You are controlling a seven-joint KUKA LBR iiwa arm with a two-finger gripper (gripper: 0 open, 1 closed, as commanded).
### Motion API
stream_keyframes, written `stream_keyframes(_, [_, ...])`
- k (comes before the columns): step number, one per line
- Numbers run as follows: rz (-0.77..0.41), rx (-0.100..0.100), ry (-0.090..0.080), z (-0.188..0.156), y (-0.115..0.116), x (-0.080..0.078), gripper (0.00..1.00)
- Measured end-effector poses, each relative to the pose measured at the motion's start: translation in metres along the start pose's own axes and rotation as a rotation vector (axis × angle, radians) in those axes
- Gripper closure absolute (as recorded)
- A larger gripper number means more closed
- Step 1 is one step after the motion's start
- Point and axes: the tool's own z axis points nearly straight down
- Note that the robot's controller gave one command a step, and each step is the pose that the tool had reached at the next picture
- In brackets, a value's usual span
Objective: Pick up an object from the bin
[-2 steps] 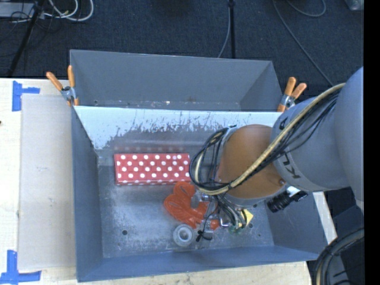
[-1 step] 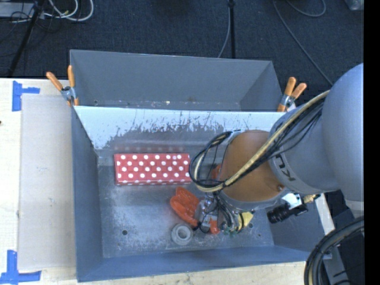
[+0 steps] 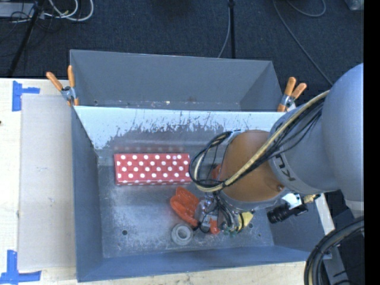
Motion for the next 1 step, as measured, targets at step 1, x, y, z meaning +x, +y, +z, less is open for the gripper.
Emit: stream_keyframes(1, [-0.044, 0.000, 0.002, -0.0999, 0.0065, 0.0006, 1.00])
